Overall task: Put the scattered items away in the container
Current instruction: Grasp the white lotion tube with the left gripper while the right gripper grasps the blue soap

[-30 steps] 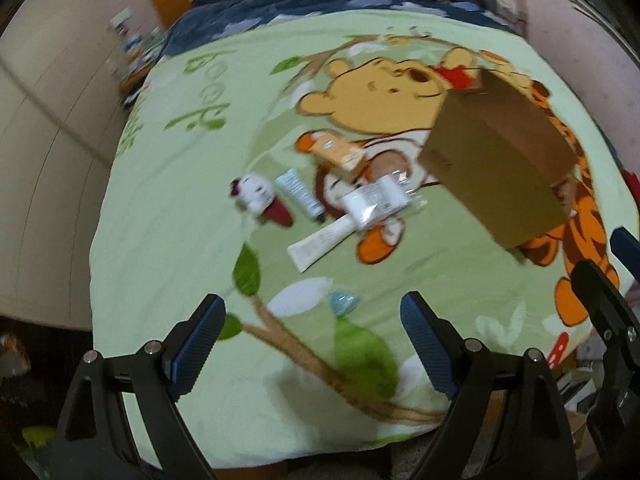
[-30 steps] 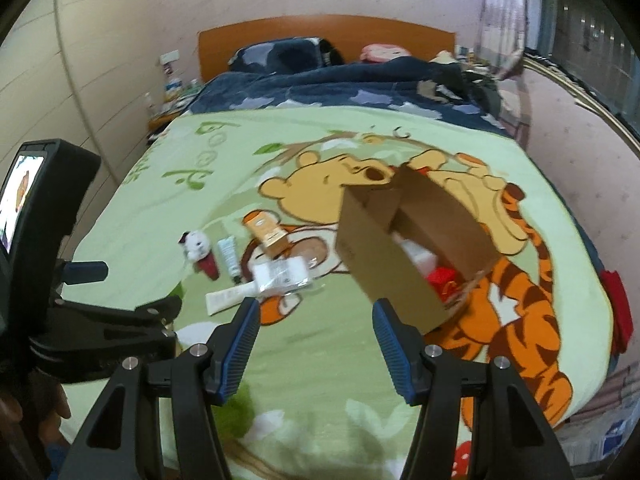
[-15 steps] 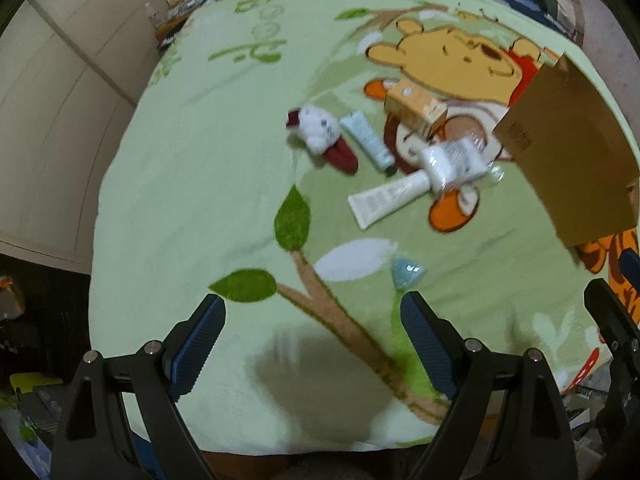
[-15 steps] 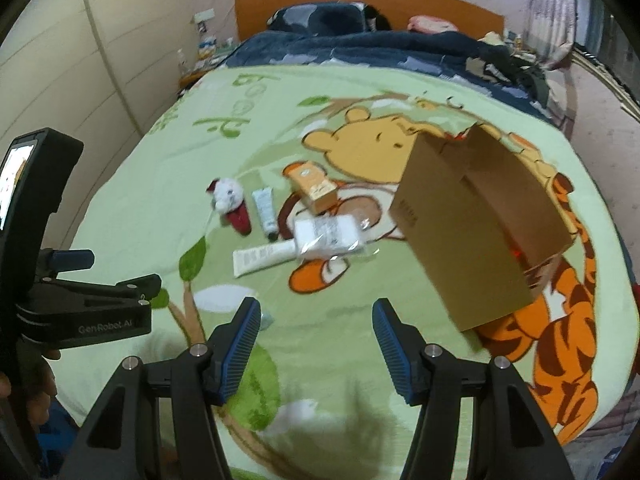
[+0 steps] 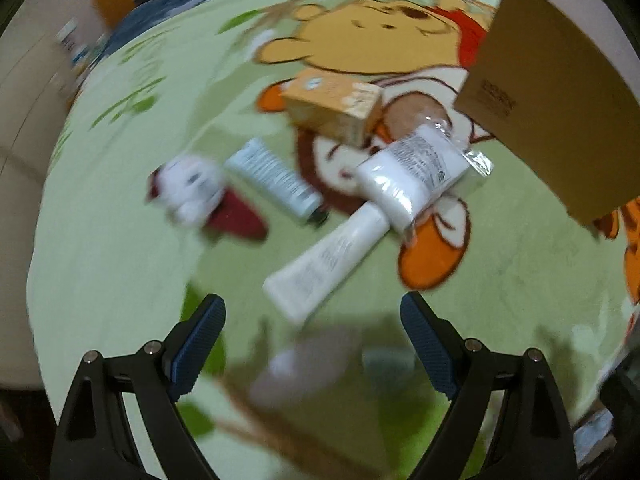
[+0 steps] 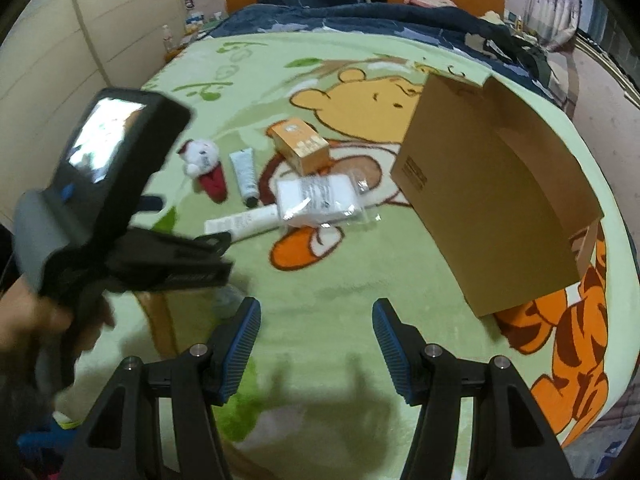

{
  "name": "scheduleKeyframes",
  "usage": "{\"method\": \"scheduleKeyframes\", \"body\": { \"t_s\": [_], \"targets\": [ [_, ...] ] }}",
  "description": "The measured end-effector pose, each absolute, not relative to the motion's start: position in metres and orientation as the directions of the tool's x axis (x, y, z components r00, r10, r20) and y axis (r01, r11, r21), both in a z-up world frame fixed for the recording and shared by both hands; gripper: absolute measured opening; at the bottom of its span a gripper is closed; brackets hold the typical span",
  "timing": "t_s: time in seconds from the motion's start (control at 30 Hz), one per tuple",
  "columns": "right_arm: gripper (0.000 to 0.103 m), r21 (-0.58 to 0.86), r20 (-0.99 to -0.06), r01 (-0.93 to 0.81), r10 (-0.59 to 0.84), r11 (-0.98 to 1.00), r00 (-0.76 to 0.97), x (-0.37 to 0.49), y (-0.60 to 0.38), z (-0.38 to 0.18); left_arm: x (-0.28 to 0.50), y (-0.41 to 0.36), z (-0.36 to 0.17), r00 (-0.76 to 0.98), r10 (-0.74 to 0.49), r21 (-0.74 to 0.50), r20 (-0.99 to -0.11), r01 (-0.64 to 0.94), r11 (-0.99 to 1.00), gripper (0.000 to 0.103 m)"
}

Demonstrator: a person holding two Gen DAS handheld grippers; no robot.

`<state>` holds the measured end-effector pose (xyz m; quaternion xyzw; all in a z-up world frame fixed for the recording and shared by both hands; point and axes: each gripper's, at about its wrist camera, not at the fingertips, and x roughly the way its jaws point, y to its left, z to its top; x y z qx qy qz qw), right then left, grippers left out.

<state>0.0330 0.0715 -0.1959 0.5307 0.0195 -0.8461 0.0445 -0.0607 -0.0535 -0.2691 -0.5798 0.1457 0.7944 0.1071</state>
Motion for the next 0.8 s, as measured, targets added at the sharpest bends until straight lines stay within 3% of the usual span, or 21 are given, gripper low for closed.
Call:
{"method": "scheduleKeyframes", "body": {
  "t_s": [0.17,0.27,0.43,0.53,0.6,0.7,0.8],
  "targets": [
    [0.060,0.015,-0.909,0.077,-0.046,-0.997,-0.414,0.028,0.077,-0.214,-0.082,-0.033,-0.312,-0.267,0.011,0.115,-0.964,-0.452,-0.885,0.090],
    [0.060,0.018,-0.911,0.076,-0.048,-0.997,-0.409,0.023,0.076,-0.221,-0.090,-0.032,-0.331,-0.244,-0.006,0.122,-0.970,-0.461,-0.879,0.090],
    [0.060,0.021,-0.910,0.091,-0.057,-0.996,-0.411,0.013,0.071,-0.230,-0.097,-0.041,-0.344,-0.212,0.064,0.032,-0.975,-0.421,-0.906,0.089],
    [0.060,0.021,-0.907,0.104,-0.063,-0.994,-0.417,0.010,0.067,-0.235,-0.095,-0.046,-0.341,-0.223,0.092,0.004,-0.970,-0.398,-0.917,0.069],
    [0.060,0.022,-0.906,0.122,-0.071,-0.992,-0.418,0.009,0.062,-0.241,-0.092,-0.048,-0.338,-0.230,0.094,0.004,-0.969,-0.392,-0.920,0.050],
    [0.060,0.037,-0.911,0.168,-0.103,-0.985,-0.400,0.008,0.050,-0.255,-0.089,-0.054,-0.334,-0.235,0.089,0.003,-0.968,-0.367,-0.930,0.041],
    [0.060,0.048,-0.911,0.242,-0.142,-0.969,-0.388,0.007,0.030,-0.271,-0.084,-0.065,-0.332,-0.234,0.070,0.004,-0.970,-0.305,-0.953,0.041]
  ]
}}
